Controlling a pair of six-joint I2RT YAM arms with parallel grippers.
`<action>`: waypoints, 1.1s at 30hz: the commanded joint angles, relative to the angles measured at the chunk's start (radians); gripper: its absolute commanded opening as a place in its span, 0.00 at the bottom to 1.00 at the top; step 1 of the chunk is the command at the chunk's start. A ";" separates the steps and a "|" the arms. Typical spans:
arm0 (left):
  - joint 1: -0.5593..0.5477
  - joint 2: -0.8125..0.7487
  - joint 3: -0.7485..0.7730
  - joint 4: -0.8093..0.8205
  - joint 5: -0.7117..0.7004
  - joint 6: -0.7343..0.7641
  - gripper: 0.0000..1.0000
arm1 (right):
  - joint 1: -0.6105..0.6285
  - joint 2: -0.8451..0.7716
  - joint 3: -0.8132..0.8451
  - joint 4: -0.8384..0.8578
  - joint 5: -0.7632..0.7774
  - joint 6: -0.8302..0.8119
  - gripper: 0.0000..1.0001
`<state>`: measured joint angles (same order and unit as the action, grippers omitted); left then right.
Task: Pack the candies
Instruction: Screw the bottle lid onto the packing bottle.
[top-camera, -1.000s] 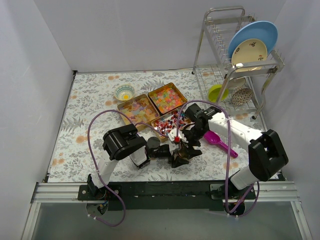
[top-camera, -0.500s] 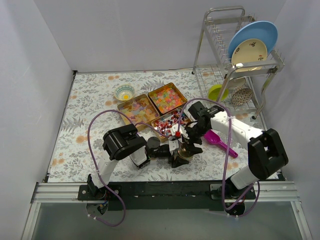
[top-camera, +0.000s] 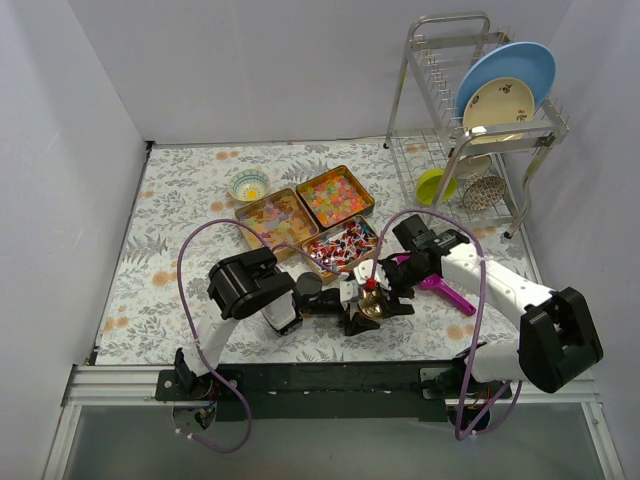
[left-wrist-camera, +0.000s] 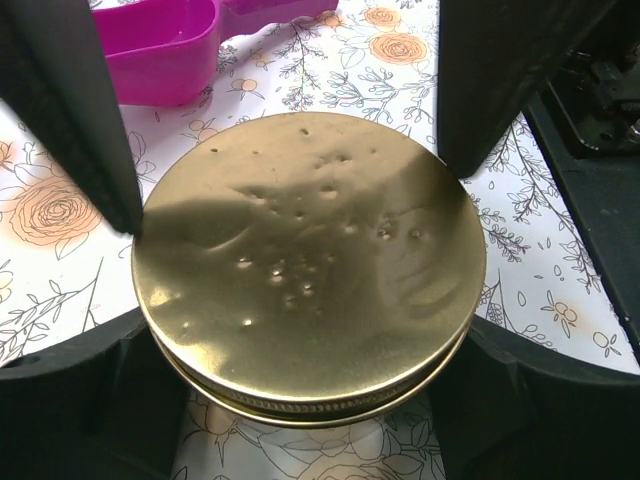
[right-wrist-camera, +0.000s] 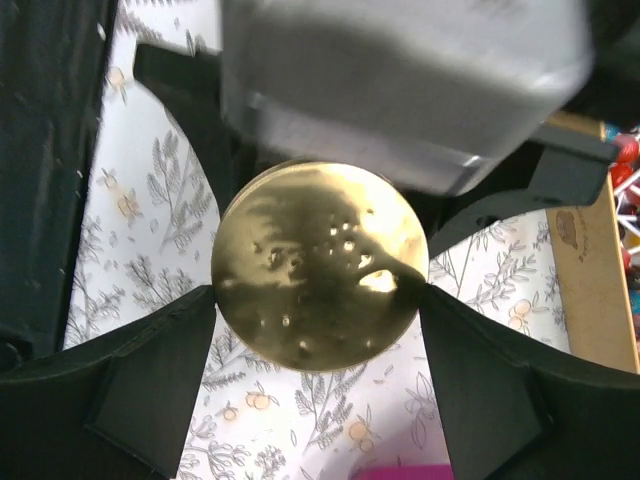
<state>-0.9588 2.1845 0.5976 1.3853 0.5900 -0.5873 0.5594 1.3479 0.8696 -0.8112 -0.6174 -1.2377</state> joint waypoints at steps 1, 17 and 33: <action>0.051 0.153 -0.081 -0.152 -0.118 -0.108 0.00 | -0.015 0.004 -0.118 -0.296 0.162 -0.023 0.86; 0.057 0.159 -0.078 -0.160 -0.096 -0.100 0.00 | -0.167 -0.044 0.096 -0.186 0.026 0.047 0.88; 0.055 0.161 -0.070 -0.169 -0.102 -0.100 0.00 | -0.007 0.211 0.215 -0.209 -0.038 -0.284 0.98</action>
<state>-0.9287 2.1883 0.6048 1.3849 0.5877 -0.5957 0.5083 1.5524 1.0775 -0.9768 -0.6380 -1.4197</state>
